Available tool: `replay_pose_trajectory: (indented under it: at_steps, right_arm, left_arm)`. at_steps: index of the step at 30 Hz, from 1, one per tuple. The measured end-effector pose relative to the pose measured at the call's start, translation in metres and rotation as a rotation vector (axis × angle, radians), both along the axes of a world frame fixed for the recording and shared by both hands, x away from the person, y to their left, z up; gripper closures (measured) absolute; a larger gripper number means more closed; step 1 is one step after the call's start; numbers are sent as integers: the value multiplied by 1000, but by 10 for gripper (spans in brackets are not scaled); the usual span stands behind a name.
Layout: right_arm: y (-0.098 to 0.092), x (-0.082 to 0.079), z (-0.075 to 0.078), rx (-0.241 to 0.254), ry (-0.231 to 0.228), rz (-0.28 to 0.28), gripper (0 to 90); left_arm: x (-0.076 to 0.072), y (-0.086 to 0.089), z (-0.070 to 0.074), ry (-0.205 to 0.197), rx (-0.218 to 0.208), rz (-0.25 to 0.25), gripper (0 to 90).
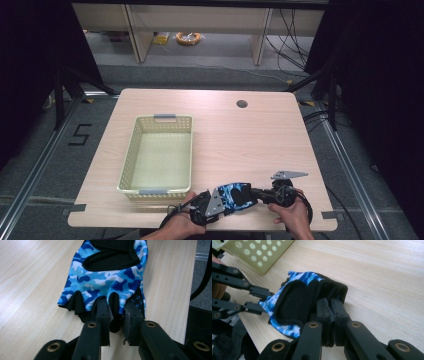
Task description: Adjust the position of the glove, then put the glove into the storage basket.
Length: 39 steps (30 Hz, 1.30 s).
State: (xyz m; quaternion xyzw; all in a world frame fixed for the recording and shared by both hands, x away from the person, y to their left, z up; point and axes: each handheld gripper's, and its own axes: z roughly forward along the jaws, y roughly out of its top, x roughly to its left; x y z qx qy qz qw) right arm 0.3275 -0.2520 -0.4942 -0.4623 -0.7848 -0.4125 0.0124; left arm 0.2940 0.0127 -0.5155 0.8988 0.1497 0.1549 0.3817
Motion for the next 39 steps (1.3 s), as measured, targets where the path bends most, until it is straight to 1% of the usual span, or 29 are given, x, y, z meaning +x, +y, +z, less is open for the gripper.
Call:
replay_pose_trajectory:
  at_steps: [1,3,4,5,6,10,11,13,14,15,16,20,21,22,23,24,25,26,27,28,29,30,31,32,34,35,37,38,39]
  right_arm:
    - [-1,3,-2,-2,-40,20,871]
    - [0,2,-2,16,-17,14,870]
    - [0,2,-1,-4,-13,12,870]
    - [0,2,-2,-3,-12,11,870]
    - [0,2,-2,-4,-6,10,870]
    - [-2,2,-4,2,-10,10,870]
    - [-3,3,-4,1,-13,12,870]
    - [-4,4,-5,-5,-23,21,869]
    - [-3,3,-5,10,-4,15,869]
    - [-2,3,-5,14,2,16,870]
    - [-3,4,-6,8,-17,29,869]
    - [-3,4,-6,8,-12,23,869]
    - [-3,4,-7,23,-15,27,869]
    - [-3,4,-7,23,-18,28,869]
    - [-4,4,-7,18,-18,28,869]
    - [-4,3,-6,15,-19,27,869]
    - [-4,2,-5,15,-21,22,869]
    - [-4,1,-4,38,-7,18,869]
    - [-6,1,-3,31,-33,23,870]
    - [-7,1,-2,53,-32,25,870]
    - [-8,1,0,46,-40,22,870]
    - [-7,0,3,61,-44,24,870]
    - [-4,-2,5,78,-20,9,870]
    - [-4,-3,9,50,-23,16,870]
    - [-2,-5,12,40,-40,22,870]
    - [-2,-6,14,55,-49,28,870]
    - [-2,-7,17,51,-75,42,871]
    - [-1,-9,20,45,-86,43,871]
    - [-2,-9,20,46,-89,44,871]
  left_arm:
    - [0,0,0,4,-4,4,752]
    - [1,1,1,-1,9,-6,739]
    - [1,1,1,11,4,-3,708]
    - [0,0,0,36,-16,6,674]
    - [1,1,1,40,-5,5,656]
    - [4,0,0,45,-14,8,630]
    - [4,1,1,31,-5,6,638]
    - [3,0,-1,18,-18,25,707]
    - [2,0,-2,6,-14,26,774]
    - [2,0,-2,0,-14,28,793]
    - [2,0,-3,-10,-19,31,807]
    - [1,0,-3,-20,-16,33,816]
    - [2,1,-2,-32,-9,24,817]
    - [1,0,-3,-11,-22,36,818]
    - [1,1,-1,-22,-11,31,820]
    - [0,0,-1,-8,-28,38,821]
    - [-1,0,0,-15,-21,29,822]
    - [-1,0,1,-19,-31,31,822]
    - [-2,0,2,-17,-44,32,823]
    - [-3,1,6,-12,-26,25,823]
    - [-4,1,7,-20,-51,32,823]
    - [-5,2,9,-27,-43,27,823]
    - [-5,3,11,-20,-44,28,822]
    - [-6,2,11,-16,-66,34,822]
    - [-8,5,14,-24,-52,28,822]
    - [-9,6,16,-26,-54,32,822]
    - [-12,5,19,-28,-73,22,822]
    - [-12,7,22,-41,-55,18,822]
    - [-12,7,23,-31,-63,19,822]
